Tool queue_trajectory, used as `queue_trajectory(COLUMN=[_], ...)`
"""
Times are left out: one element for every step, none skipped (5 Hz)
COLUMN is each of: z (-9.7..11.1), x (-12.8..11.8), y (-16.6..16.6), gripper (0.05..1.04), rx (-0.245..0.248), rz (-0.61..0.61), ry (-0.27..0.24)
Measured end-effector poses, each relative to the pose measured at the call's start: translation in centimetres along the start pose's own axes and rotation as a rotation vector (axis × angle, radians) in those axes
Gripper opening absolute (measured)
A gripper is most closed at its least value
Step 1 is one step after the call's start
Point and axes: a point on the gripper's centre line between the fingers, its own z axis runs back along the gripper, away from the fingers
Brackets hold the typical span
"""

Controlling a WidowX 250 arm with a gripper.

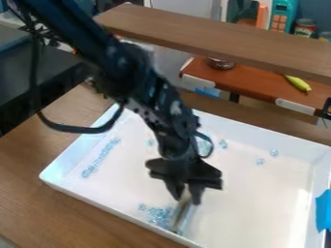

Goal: Sweep into pile

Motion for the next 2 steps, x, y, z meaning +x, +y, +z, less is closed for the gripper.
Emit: queue_trajectory(z=[0.4,1.1], x=[-0.3,-0.7], y=[1.2,2.5], gripper=[0.334,0.334], rx=[0.007,0.021], rz=[-0.034,-0.076], ry=[-0.017,-0.063])
